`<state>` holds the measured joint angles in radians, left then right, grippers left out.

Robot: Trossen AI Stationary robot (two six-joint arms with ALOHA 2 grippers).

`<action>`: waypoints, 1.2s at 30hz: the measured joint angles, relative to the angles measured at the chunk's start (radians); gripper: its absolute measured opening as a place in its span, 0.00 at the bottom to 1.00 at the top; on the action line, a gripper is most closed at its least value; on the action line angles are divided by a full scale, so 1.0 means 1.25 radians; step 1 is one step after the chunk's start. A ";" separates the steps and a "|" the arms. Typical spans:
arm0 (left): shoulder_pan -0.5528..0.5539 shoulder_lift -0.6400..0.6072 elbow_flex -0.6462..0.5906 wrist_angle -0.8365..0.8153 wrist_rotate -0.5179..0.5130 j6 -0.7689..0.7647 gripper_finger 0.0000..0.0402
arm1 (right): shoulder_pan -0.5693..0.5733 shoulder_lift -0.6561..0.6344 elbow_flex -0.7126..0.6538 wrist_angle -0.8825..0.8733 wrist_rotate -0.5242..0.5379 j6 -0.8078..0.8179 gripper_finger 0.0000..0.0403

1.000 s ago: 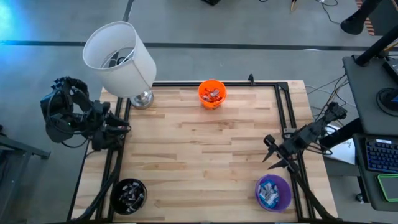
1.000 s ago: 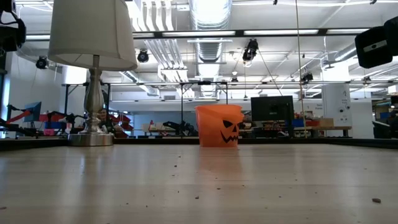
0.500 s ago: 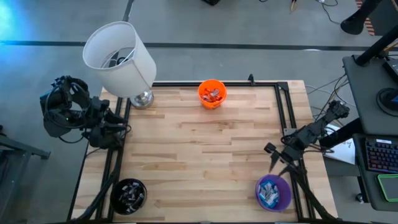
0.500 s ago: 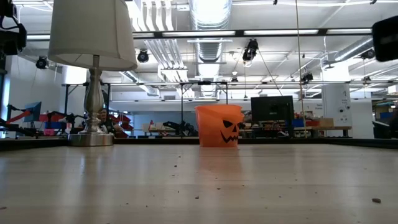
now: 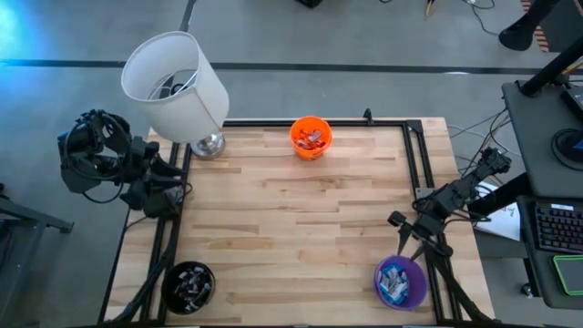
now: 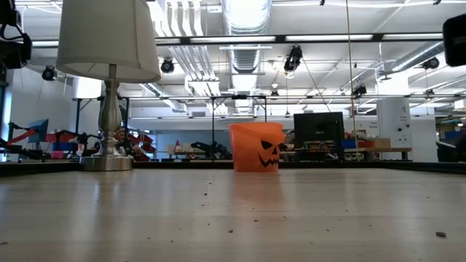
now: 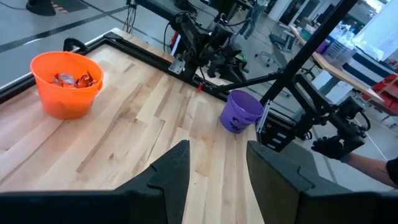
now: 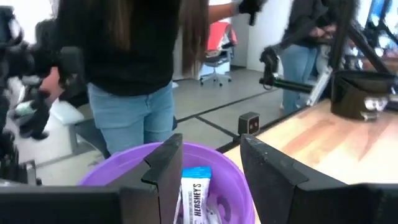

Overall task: Organize candy in baskets
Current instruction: Return to Home Position

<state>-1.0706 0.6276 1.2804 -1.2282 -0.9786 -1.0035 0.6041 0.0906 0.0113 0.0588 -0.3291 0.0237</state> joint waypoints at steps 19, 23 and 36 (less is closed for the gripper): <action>0.000 -0.006 0.000 -0.005 -0.007 0.042 0.35 | 0.000 0.002 0.000 -0.021 0.159 0.126 0.38; 0.000 -0.009 -0.001 -0.005 -0.007 0.058 0.35 | 0.000 0.002 0.000 -0.021 0.159 0.126 0.38; 0.000 -0.094 -0.199 0.057 -0.126 0.037 0.35 | 0.000 0.002 0.000 -0.020 0.159 0.126 0.38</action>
<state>-1.0706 0.5095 1.0316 -1.1569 -1.1357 -0.9576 0.6041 0.0929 0.0109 0.0338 -0.1299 0.1810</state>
